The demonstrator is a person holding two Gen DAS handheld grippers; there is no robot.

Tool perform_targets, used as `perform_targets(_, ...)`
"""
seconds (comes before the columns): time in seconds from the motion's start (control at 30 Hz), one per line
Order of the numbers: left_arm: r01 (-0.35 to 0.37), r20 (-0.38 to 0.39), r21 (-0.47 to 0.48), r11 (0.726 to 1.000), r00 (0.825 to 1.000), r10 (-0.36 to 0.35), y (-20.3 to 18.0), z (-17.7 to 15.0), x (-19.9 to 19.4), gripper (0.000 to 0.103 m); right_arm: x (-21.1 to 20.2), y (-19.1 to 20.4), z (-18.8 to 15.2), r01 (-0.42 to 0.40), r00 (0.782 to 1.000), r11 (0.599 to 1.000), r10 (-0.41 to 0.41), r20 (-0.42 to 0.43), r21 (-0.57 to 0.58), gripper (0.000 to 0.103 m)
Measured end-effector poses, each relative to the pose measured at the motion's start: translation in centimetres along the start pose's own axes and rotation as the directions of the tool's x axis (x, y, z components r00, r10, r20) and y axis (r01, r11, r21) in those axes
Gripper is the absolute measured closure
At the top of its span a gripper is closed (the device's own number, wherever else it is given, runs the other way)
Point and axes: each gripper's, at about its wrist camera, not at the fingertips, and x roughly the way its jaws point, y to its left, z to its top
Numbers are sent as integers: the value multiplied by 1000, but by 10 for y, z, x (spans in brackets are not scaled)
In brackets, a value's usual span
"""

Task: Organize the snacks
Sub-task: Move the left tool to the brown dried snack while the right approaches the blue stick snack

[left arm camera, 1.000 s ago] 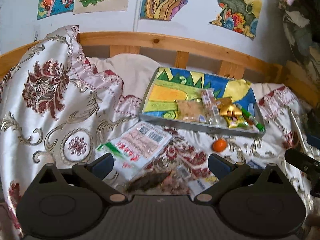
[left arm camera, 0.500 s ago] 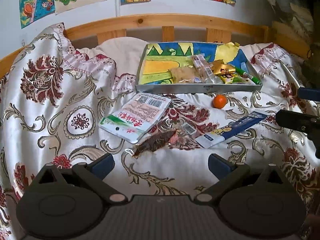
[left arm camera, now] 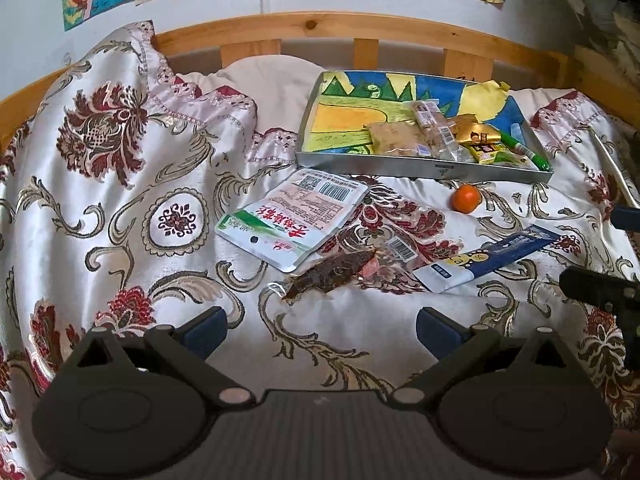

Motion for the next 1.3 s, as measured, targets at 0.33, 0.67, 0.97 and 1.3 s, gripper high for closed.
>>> perform_targets(0.33, -28, 12, -29, 999, 1000, 28, 1, 3, 3, 1, 5, -4, 1, 4, 1000, 1000, -4, -27, 18, 1)
perform_targets(0.67, -70, 31, 12, 997, 997, 69, -4, 10, 13, 1, 21, -11, 8, -36, 996, 999, 39, -82, 34, 1)
perform_targets(0.97, -72, -6, 118, 990, 997, 74, -7, 19, 45, 1, 45, -23, 14, -40, 995, 995, 31, -97, -95, 1)
perform_targets(1.3, -18, -98, 235, 972, 994, 42, -7, 30, 88, 1, 66, -39, 9, -60, 997, 969, 47, -57, -238, 1)
